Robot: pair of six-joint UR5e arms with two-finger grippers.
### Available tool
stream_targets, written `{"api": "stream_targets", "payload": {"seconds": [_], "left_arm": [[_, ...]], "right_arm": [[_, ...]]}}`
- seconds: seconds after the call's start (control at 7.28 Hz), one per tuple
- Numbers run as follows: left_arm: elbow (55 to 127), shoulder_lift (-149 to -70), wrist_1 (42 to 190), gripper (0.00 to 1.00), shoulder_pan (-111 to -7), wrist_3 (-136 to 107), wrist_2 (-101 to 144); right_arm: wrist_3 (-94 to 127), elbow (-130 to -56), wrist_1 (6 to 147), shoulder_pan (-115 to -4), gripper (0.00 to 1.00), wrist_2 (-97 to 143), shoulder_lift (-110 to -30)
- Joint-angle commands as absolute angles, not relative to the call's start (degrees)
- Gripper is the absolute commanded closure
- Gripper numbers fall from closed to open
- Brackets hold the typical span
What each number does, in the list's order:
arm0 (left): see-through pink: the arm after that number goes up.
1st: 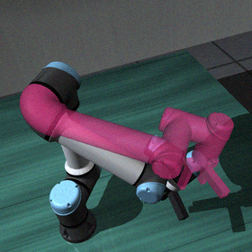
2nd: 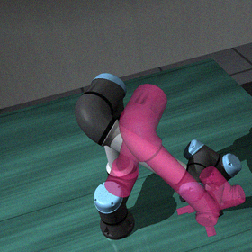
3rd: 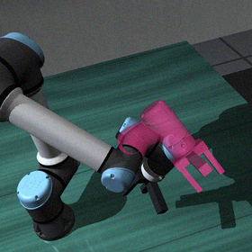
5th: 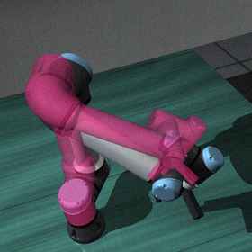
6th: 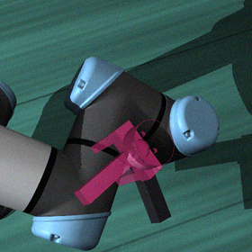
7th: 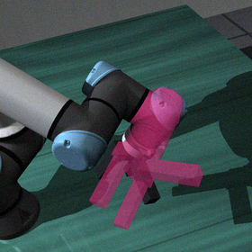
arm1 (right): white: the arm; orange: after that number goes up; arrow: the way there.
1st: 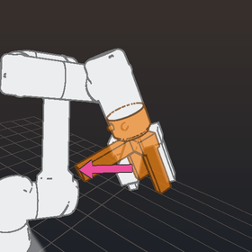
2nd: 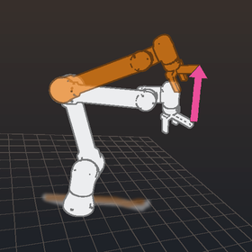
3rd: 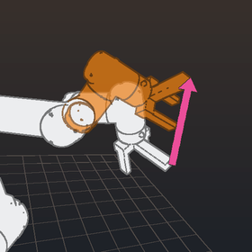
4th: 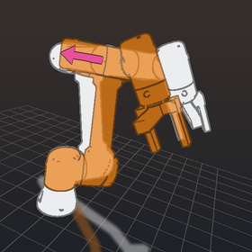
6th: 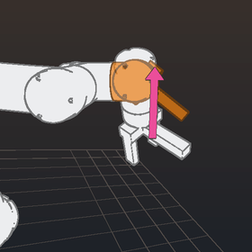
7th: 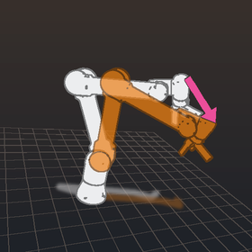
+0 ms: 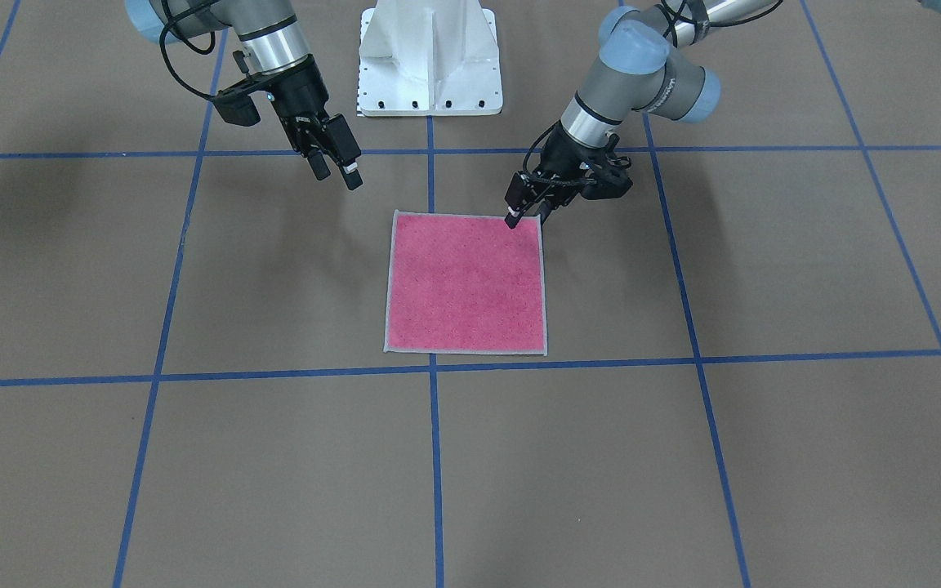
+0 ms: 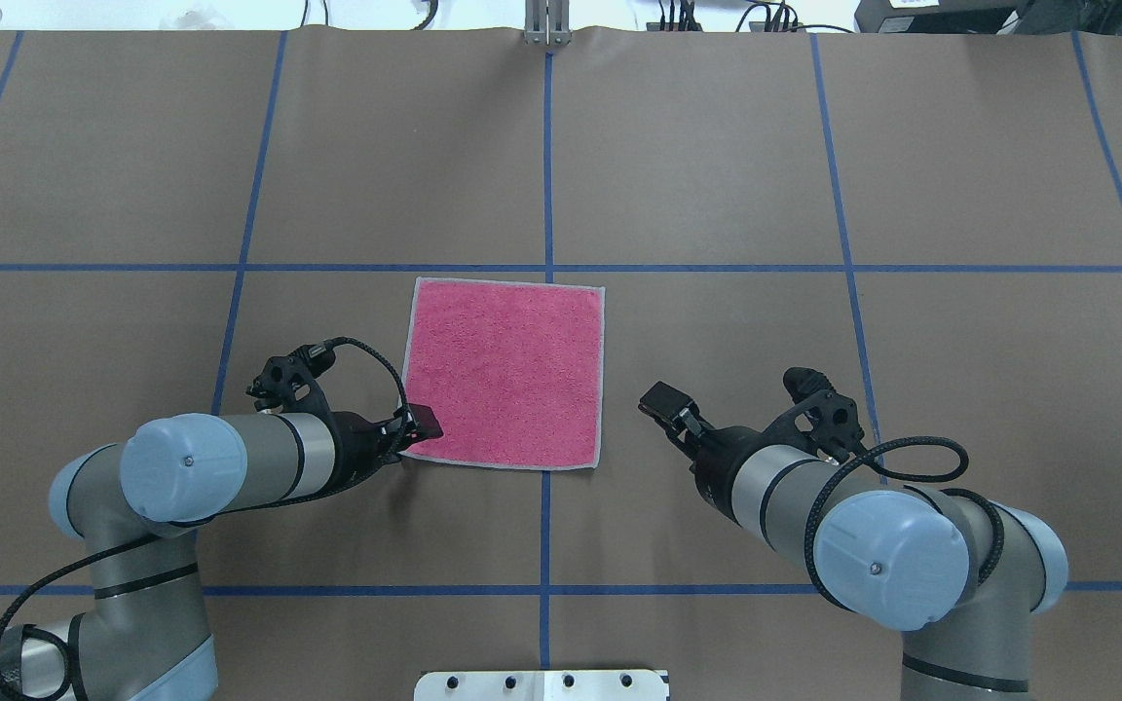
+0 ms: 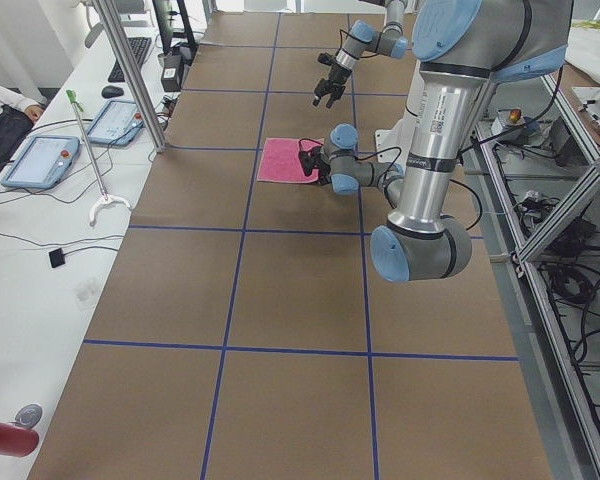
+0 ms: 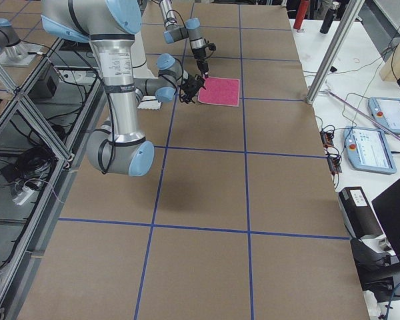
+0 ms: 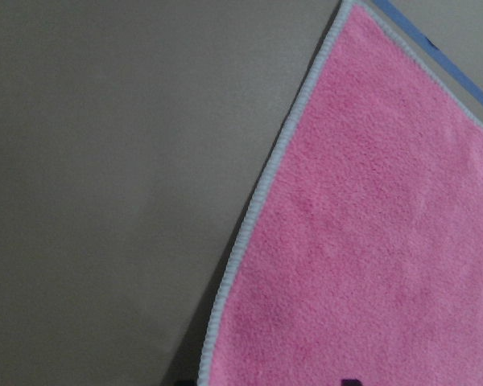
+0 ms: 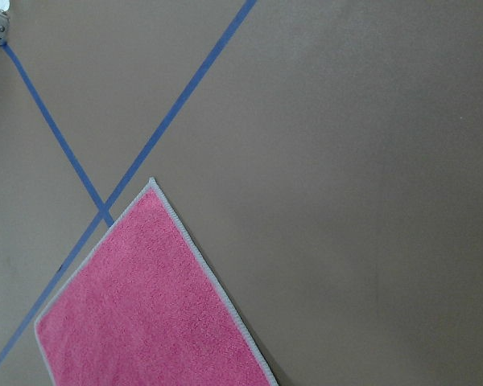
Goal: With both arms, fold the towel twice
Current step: 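Lower the left gripper onto its corner while the right reaches the other corner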
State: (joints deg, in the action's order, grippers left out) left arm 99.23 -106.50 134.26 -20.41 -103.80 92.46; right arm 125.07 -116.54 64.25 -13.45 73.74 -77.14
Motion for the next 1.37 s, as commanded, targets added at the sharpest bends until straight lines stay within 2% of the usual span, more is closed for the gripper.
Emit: {"api": "stream_targets", "payload": {"seconds": [0.0, 0.27, 0.96, 1.1, 1.24], "left_arm": [[99.4, -105.9, 134.3, 0.48, -20.2, -103.5, 92.5], [99.5, -105.7, 134.3, 0.66, -20.2, -103.4, 92.5], [100.7, -103.9, 134.3, 0.69, -20.2, -103.4, 92.5], [100.8, -103.9, 134.3, 0.75, -20.2, -103.4, 92.5], [100.8, -103.9, 134.2, 0.76, -20.2, -103.4, 92.5]], "right_arm": [[125.1, -116.5, 64.2, -13.4, 0.02, 73.7, -77.2], [125.1, -116.5, 64.2, -13.5, 0.02, 73.7, -77.3], [125.0, -116.5, 64.2, -13.5, 0.02, 73.7, -77.3], [125.0, -116.5, 64.2, -13.5, 0.02, 73.7, -77.3], [125.0, -116.5, 64.2, -13.5, 0.02, 73.7, -77.2]]}}
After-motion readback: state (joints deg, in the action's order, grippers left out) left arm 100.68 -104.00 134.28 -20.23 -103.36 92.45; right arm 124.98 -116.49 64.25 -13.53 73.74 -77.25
